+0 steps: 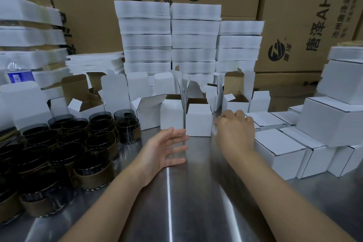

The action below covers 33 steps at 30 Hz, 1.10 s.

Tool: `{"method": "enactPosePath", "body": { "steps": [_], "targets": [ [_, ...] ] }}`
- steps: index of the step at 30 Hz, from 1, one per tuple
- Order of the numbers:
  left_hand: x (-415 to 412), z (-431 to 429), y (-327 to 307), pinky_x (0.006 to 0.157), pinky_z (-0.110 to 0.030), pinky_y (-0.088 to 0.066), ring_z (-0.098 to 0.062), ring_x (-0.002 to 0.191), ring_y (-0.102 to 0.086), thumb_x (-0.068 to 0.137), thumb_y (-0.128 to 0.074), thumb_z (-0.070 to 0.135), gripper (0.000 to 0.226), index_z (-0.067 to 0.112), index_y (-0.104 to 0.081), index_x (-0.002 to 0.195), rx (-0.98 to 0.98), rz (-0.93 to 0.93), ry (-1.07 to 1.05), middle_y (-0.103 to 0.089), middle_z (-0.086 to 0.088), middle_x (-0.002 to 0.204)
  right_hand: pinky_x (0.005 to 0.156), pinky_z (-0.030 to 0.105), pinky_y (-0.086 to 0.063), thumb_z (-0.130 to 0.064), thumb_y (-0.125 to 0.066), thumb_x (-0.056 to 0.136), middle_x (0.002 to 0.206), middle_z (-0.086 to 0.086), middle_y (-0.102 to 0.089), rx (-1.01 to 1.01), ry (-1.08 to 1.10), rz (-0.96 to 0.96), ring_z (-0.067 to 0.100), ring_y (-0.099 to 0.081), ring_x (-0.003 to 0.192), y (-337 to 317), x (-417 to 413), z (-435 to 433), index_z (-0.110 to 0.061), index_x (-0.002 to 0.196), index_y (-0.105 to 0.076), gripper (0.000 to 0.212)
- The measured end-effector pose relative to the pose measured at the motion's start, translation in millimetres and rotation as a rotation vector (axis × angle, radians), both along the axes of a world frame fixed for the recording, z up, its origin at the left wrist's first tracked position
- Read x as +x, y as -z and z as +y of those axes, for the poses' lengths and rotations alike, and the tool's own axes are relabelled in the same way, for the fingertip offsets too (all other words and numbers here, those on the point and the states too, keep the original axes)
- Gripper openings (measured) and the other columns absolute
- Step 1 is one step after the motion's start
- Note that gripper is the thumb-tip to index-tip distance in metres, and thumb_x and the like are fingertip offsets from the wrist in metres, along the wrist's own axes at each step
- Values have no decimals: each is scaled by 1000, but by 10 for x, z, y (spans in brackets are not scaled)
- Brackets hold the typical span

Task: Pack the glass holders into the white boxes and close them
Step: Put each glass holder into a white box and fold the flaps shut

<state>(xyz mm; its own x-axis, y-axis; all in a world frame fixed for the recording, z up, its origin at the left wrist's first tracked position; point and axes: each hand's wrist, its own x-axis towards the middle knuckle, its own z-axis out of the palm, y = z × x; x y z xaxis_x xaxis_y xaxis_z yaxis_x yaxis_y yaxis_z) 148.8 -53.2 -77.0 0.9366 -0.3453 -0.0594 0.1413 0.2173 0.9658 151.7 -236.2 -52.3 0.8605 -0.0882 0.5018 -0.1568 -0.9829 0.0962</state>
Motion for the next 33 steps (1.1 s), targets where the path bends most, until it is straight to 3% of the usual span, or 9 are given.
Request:
{"method": "enactPosePath", "body": {
  "steps": [11,14,17,19,21,23,25,28,33],
  "targets": [
    [14,-11,9,77,-36,-56,-25,107,-64,74,-48,47,55,15,-64,115,41,-14,3,-68,-10,117,95,38,-31,-4,-47,89,116,4,-55,-51,32,-4,28,-44,112,55,125,-30,-18,115,-63,34],
    [21,-6,16,76,-36,-57,-24,104,-66,74,-48,48,53,16,-66,112,47,-19,3,-69,-10,115,113,51,-12,-7,-53,86,119,5,-54,-96,75,23,32,-39,120,62,120,15,-17,112,-64,30],
    [24,-7,23,74,-35,-57,-23,102,-67,73,-48,49,53,16,-66,111,52,-23,1,-70,-10,113,114,54,4,-10,-54,86,134,10,-46,-88,-17,-38,35,-30,131,87,159,30,-17,122,-58,37],
    [27,-10,25,73,-35,-57,-22,99,-67,73,-49,50,53,16,-66,111,57,-25,1,-70,-9,112,115,39,-6,1,-48,85,147,10,-33,110,-245,-117,28,-24,136,149,211,47,-16,135,-46,53],
    [26,-11,28,72,-34,-57,-21,98,-68,73,-49,50,53,16,-66,110,62,-28,3,-71,-9,111,112,26,-12,9,-45,81,154,6,-21,474,-453,-130,21,-16,141,206,233,114,-16,144,-33,68],
    [27,-7,30,73,-34,-58,-21,96,-68,73,-49,50,53,16,-66,111,65,-31,5,-71,-9,111,111,20,-6,6,-48,83,157,2,-13,740,-498,-99,15,-10,142,288,287,169,-17,149,-18,77],
    [30,-6,34,72,-33,-58,-20,95,-68,73,-49,50,53,17,-66,111,69,-35,7,-71,-9,110,113,24,-7,0,-54,83,157,1,-11,892,-463,-79,15,-9,143,369,356,177,-18,151,-7,84],
    [37,-9,41,71,-33,-57,-17,91,-69,73,-49,50,51,18,-66,109,79,-44,0,-72,-7,107,115,33,-19,0,-57,80,152,4,-26,984,-458,-102,22,-21,139,397,432,110,-17,151,-9,87],
    [54,-3,43,62,-27,-56,-13,82,-70,94,-49,33,29,16,-69,104,109,-97,-136,-74,-5,98,100,21,-21,-4,-55,83,137,-6,-47,933,-454,-179,16,-28,128,407,412,74,-22,148,-22,75]
  ]
}}
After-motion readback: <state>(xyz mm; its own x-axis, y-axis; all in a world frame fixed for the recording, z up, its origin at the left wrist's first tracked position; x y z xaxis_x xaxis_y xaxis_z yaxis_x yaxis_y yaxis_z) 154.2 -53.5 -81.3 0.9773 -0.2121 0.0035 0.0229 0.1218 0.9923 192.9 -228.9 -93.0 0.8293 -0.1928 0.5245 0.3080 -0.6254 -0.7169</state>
